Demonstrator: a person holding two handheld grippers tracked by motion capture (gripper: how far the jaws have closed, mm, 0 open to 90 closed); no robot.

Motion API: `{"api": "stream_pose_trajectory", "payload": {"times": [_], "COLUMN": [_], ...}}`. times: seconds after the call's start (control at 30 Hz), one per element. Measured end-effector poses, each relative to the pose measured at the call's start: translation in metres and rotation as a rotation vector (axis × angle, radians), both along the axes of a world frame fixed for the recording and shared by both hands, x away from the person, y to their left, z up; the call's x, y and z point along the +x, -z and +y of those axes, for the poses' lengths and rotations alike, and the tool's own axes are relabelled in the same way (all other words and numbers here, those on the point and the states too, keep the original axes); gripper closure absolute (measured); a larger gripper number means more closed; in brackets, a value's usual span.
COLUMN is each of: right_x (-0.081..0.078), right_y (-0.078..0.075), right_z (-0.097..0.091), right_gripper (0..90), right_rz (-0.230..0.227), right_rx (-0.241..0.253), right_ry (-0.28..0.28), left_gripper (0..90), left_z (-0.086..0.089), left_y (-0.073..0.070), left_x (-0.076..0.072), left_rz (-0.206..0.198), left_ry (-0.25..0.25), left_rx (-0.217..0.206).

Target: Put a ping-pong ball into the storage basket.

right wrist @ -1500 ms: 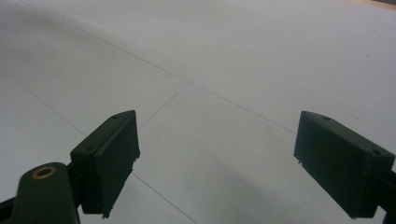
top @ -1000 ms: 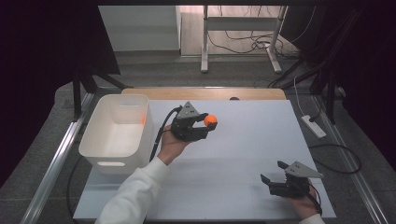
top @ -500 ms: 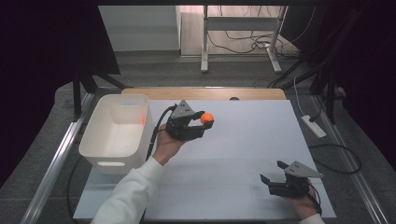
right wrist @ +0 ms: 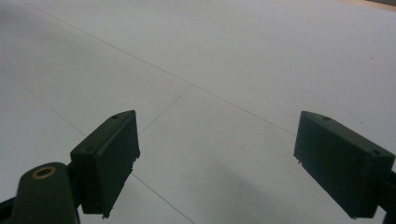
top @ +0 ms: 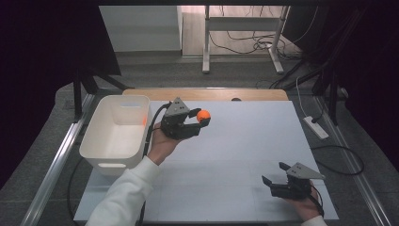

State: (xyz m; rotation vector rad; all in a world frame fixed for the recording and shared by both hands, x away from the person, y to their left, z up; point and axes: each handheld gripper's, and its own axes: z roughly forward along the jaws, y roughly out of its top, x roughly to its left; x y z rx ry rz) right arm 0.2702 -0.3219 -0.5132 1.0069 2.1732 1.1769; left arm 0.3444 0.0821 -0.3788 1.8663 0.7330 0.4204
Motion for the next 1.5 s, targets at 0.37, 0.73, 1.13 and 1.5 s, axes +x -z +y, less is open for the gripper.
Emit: {"api": "stream_pose_trajectory", "payload": {"times": [0.37, 0.73, 1.13, 1.5], "right_x": [-0.001, -0.001, 0.000, -0.001], "right_y": [0.000, 0.000, 0.000, 0.000], "right_z": [0.000, 0.000, 0.001, 0.001], "right_gripper": [13.5, 13.5, 13.5, 13.6], "right_rz": [-0.001, -0.002, -0.004, -0.003], "right_rx": [0.000, -0.002, -0.006, -0.006], "right_ry": [0.000, -0.001, -0.002, -0.002], "left_gripper": [50.4, 50.4, 50.4, 50.4], "left_z": [0.016, 0.031, 0.048, 0.064], "left_y": [-0.008, -0.014, -0.018, -0.022], "left_x": [-0.005, -0.008, -0.009, -0.010], "left_rz": [-0.015, -0.025, -0.030, -0.039], "left_ry": [-0.029, -0.066, -0.106, -0.141], "left_rx": [0.000, -0.002, -0.005, -0.010]}}
